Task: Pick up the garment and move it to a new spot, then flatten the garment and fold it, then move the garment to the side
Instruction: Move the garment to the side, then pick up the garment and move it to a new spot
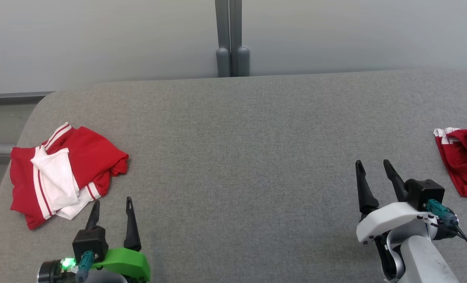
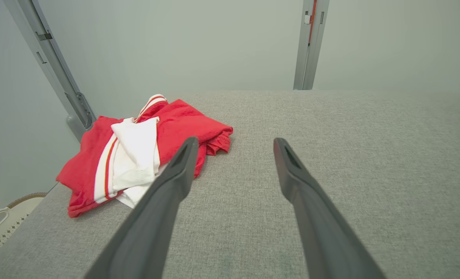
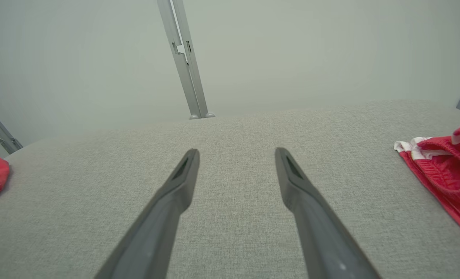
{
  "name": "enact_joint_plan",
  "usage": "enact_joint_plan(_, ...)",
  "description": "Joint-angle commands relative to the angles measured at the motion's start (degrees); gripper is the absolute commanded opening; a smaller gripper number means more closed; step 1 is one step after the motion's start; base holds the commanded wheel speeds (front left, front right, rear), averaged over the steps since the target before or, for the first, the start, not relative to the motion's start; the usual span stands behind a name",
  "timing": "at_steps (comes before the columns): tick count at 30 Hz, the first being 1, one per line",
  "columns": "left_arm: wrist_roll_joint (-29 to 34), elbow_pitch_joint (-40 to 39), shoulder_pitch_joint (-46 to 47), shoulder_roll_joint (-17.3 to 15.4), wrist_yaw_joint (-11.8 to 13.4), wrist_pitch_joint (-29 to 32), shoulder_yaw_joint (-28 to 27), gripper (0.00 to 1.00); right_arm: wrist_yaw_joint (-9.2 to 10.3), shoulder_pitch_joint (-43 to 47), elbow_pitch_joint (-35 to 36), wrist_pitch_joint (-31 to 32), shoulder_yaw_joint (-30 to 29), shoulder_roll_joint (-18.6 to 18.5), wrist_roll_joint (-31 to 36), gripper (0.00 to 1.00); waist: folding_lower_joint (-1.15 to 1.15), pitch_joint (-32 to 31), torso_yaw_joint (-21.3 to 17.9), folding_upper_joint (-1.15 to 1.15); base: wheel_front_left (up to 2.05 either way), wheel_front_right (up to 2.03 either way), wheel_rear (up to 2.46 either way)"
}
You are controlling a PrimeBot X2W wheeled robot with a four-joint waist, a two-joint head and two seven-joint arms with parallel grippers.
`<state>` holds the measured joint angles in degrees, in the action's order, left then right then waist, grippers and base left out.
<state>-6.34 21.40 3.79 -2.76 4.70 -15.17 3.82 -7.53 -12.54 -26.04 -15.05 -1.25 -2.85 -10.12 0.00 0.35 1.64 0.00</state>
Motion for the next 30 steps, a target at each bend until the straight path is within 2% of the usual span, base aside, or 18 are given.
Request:
enact_joint_plan(1, -0.09, 0.02, -0.61, -0.26, 0.21, 0.06, -0.24, 1.00, 0.09, 0.68, -0.29, -0.16, -0.12, -0.14, 0.02, 1.00, 0.00, 0.14, 0.21, 0.00, 0.00, 0.00, 0.00)
enact_joint_plan(9, -0.43, 0.08, 0.38, -0.27, 0.45, 0.06, -0.54, 1.00, 0.08, 0.79, -0.07, -0.16, 0.58, -0.14, 0.69, 1.00, 0.00, 1.18, 3.82, 0.00, 0.00, 0.00, 0.00)
enact_joint_plan(23, -1.98, 1.19, -0.20, -0.25, 1.83, 0.06, -3.22, 1.00, 0.08, -0.36, -0.96, -0.17, 4.16, -0.14, -0.12, 1.00, 0.00, 2.34, 17.63, 0.00, 0.00, 0.00, 0.00)
enact_joint_plan(30, -2.03, 1.51, -0.95, -0.23, 1.95, 0.06, -5.07, 1.00, 0.08, -1.36, -1.08, -0.17, 6.01, -0.18, -0.23, 1.00, 0.00, 3.17, 22.44, 0.00, 0.00, 0.00, 0.00)
